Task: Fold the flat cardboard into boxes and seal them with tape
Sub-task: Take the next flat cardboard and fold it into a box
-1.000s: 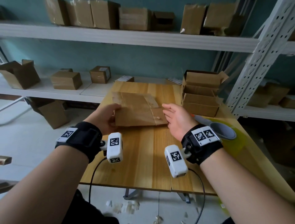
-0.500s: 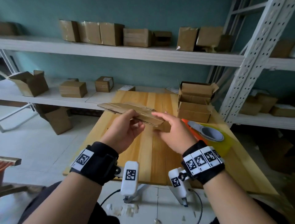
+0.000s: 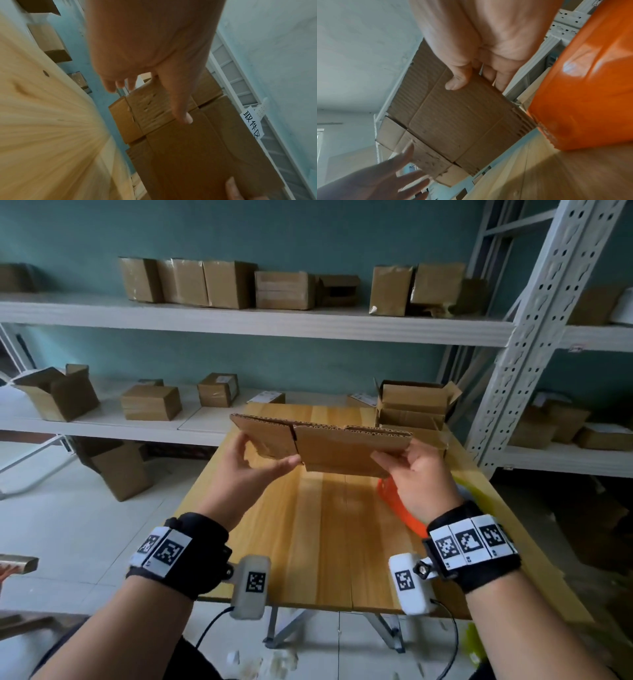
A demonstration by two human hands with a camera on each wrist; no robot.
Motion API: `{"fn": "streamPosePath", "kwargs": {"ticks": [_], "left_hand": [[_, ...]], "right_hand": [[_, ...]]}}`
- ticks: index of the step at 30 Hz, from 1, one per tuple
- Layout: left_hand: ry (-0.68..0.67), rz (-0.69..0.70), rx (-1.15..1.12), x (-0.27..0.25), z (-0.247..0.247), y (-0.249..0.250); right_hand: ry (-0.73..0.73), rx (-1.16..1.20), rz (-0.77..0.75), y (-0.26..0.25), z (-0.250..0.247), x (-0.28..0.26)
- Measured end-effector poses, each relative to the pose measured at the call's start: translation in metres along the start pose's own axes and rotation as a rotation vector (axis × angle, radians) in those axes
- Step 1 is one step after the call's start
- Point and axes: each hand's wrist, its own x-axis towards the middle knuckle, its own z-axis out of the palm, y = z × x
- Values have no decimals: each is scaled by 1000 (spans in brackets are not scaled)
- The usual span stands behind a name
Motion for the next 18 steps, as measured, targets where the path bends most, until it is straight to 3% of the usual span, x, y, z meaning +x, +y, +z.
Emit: {"fn": "streamPosePath", "kwargs": {"ticks": [6, 11, 18], "left_hand": [[-106, 121, -41, 8, -6, 2], [-80, 186, 158, 11, -11, -9], [-42, 273, 138, 11, -8, -13]], "right_hand": [[-14, 107, -32, 7, -7, -4], [-81, 78, -91, 7, -7, -3], [-48, 118, -51, 8, 3, -4]]}}
